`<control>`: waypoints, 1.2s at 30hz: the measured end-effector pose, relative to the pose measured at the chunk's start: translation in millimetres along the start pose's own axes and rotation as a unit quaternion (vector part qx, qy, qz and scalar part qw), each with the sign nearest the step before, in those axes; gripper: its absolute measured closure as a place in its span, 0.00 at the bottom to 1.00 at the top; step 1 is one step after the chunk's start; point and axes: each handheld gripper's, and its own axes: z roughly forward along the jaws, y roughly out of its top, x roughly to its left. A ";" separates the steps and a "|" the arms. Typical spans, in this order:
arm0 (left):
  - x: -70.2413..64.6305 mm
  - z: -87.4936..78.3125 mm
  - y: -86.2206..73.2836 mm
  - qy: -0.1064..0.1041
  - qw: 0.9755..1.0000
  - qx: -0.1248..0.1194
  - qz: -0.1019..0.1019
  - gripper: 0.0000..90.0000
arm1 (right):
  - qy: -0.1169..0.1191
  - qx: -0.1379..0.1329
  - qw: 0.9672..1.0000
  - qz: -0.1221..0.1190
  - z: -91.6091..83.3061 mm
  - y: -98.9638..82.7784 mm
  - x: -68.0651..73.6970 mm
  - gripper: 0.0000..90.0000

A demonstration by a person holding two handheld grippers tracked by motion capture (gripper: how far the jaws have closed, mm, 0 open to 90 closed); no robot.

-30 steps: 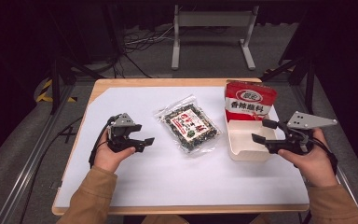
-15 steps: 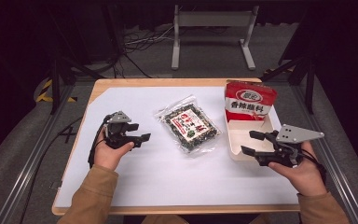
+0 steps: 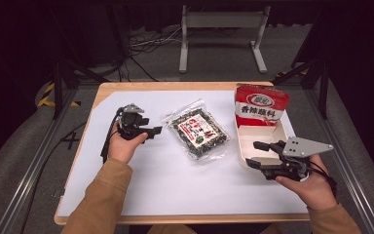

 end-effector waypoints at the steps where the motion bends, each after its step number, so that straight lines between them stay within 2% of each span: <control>1: 0.0 0.0 0.0 0.000 1.000 0.000 0.000 0.34 | 0.000 0.000 1.000 0.000 0.0 0.0 0.0 0.44; 3: 0.8 5.2 2.2 0.006 1.000 -0.006 -0.009 0.34 | 0.004 0.003 1.000 -0.001 0.2 -1.9 2.9 0.43; 7: 0.0 18.9 1.7 0.019 0.999 0.008 -0.026 0.32 | 0.010 0.003 1.000 -0.005 -0.2 -5.5 6.7 0.42; 9: 1.1 22.9 1.3 0.019 0.999 0.017 -0.027 0.34 | 0.012 0.003 1.000 -0.006 -0.2 -6.3 7.9 0.42; 14: 3.2 41.2 -0.3 0.013 0.998 0.021 -0.059 0.35 | 0.016 -0.001 1.000 -0.009 2.1 -5.5 9.1 0.41; 18: 2.6 49.2 -0.7 0.003 0.997 0.027 -0.070 0.35 | 0.015 -0.002 1.000 -0.011 2.0 -5.1 9.8 0.40; 22: 5.6 56.0 -2.3 0.008 0.996 0.030 -0.080 0.33 | 0.015 -0.004 1.000 -0.013 1.4 -5.3 10.3 0.40; 26: 14.2 57.4 -2.9 0.015 0.995 0.015 -0.096 0.31 | 0.013 -0.003 1.000 -0.012 1.4 -6.5 12.1 0.39; 29: 20.4 60.4 -3.8 0.005 0.993 0.006 -0.122 0.30 | 0.009 0.000 1.000 -0.013 0.8 -8.1 13.4 0.39; 31: 25.2 60.5 -3.6 0.007 0.990 -0.007 -0.138 0.31 | 0.007 0.001 1.000 -0.012 -0.4 -9.4 14.2 0.39; 33: 29.4 60.2 -2.8 0.020 0.990 -0.024 -0.136 0.32 | 0.005 0.001 1.000 -0.010 -2.4 -10.8 15.0 0.39; 34: 31.7 60.5 -1.0 0.022 0.991 -0.017 -0.132 0.33 | 0.003 0.001 1.000 -0.009 -3.6 -11.4 15.3 0.39; 35: 32.8 61.9 2.7 0.026 0.992 0.001 -0.122 0.33 | 0.002 0.001 1.000 -0.008 -4.7 -12.1 15.6 0.39; 36: 32.8 62.3 6.6 0.037 0.994 0.005 -0.101 0.33 | 0.000 0.001 1.000 -0.007 -5.7 -12.9 15.9 0.39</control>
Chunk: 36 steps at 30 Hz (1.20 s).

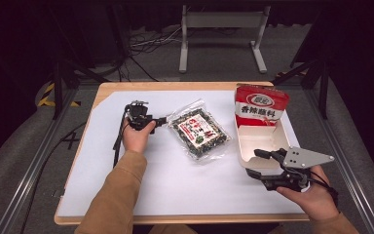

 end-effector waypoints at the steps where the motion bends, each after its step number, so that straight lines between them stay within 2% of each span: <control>1: -1.0 -0.9 3.1 0.005 1.000 -0.004 0.007 0.37 | -0.002 0.001 1.000 0.001 -0.9 -1.1 0.3 0.39; 3: -3.0 0.0 11.2 0.014 0.999 0.003 0.032 0.37 | -0.004 0.003 1.000 0.003 -2.1 -3.0 0.9 0.39; 8: 0.3 11.5 21.3 0.018 0.998 0.004 0.052 0.44 | -0.006 0.008 1.000 0.008 -3.5 -7.8 1.7 0.39; 9: 1.5 15.3 22.2 0.019 0.998 0.012 0.054 0.46 | -0.006 0.009 1.000 0.009 -3.9 -8.3 1.9 0.39; 11: 4.7 22.5 22.6 0.021 0.998 0.019 0.055 0.49 | -0.006 0.008 1.000 0.009 -4.8 -8.7 2.2 0.39; 16: 9.6 34.0 22.5 -0.005 0.999 0.021 0.041 0.55 | -0.004 0.006 1.000 0.010 -5.6 -10.4 1.2 0.39; 20: 12.5 42.0 19.2 -0.011 0.999 0.032 0.039 0.58 | -0.002 0.009 1.000 0.010 -4.0 -12.0 0.0 0.39; 26: 12.8 42.8 17.3 -0.030 0.998 0.040 0.037 0.62 | -0.001 0.007 1.000 0.009 -3.3 -12.3 -0.3 0.39; 31: 10.3 44.4 15.8 -0.043 0.998 0.041 0.031 0.78 | 0.000 0.010 1.000 0.007 -1.3 -12.4 0.6 0.39; 32: 9.2 44.1 15.3 -0.043 0.998 0.044 0.030 0.80 | 0.000 0.011 1.000 0.006 -1.0 -12.1 1.3 0.39; 36: 2.0 44.2 14.9 -0.013 0.997 0.052 0.063 0.91 | 0.002 0.008 1.000 0.007 -0.9 -11.6 1.6 0.39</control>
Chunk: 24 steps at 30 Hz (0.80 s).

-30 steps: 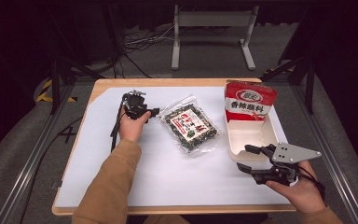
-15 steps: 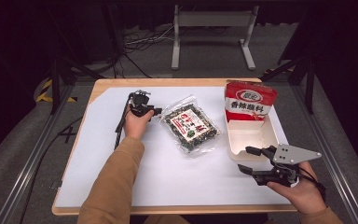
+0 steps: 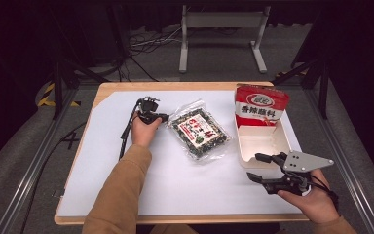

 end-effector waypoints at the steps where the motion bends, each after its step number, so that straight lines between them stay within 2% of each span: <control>1: -1.2 0.5 0.0 0.008 1.000 0.001 0.008 0.97 | -0.001 0.001 1.000 0.000 0.2 -0.2 -0.4 0.39; 5: -2.7 0.6 -0.1 0.016 1.000 0.002 0.020 1.00 | -0.001 0.003 1.000 0.000 0.2 -1.0 -1.0 0.38; 8: -5.5 -1.2 0.4 0.026 0.999 0.010 0.024 1.00 | -0.001 0.000 1.000 0.001 -0.6 -0.7 -1.1 0.38; 9: -6.6 -3.4 0.5 0.033 0.999 0.011 0.031 1.00 | -0.002 0.000 1.000 0.001 -1.1 -0.7 -1.4 0.38; 11: -7.0 -4.8 0.5 0.032 0.999 0.008 0.031 1.00 | -0.003 0.000 1.000 0.001 -1.1 -0.8 -1.7 0.39; 16: -5.9 -24.0 3.7 0.020 0.999 -0.012 0.032 1.00 | -0.003 0.001 1.000 0.003 -0.4 -1.1 -2.9 0.39; 21: -14.1 -43.8 8.8 0.024 0.998 -0.025 0.060 1.00 | -0.003 0.003 1.000 0.002 1.4 0.3 -1.7 0.39; 24: -18.3 -60.3 11.2 0.015 0.997 -0.046 0.061 1.00 | -0.004 0.004 1.000 -0.001 3.2 1.0 -1.1 0.39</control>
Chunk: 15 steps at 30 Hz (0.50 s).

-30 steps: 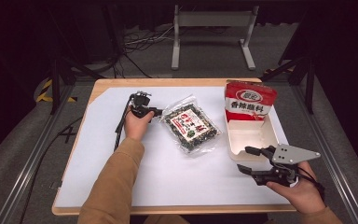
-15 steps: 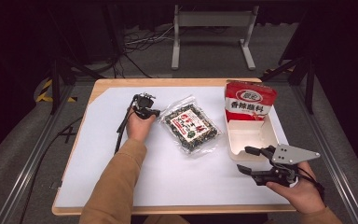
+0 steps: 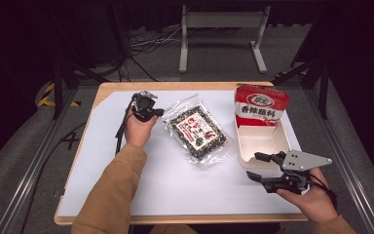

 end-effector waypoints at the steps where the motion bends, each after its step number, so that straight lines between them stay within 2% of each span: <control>1: -1.0 -5.0 1.2 -0.003 1.000 -0.006 0.003 1.00 | 0.000 0.000 1.000 0.000 0.5 0.4 0.0 0.39; 5: -8.7 -24.7 5.3 -0.015 0.999 -0.035 0.014 1.00 | 0.000 0.000 1.000 0.002 1.3 2.0 0.2 0.39; 8: -20.5 -39.9 9.0 -0.011 0.998 -0.043 0.039 1.00 | 0.000 0.001 1.000 0.003 1.7 2.2 0.4 0.38; 9: -24.5 -46.1 10.3 -0.015 0.998 -0.048 0.045 1.00 | 0.000 0.002 1.000 0.003 2.1 2.1 0.6 0.38; 10: -29.0 -52.3 11.6 -0.018 0.997 -0.057 0.051 1.00 | -0.001 0.006 1.000 0.010 2.5 2.0 0.6 0.38; 15: -50.6 -83.1 17.0 -0.035 0.991 -0.098 0.082 1.00 | -0.001 0.006 1.000 0.007 4.6 3.5 0.7 0.38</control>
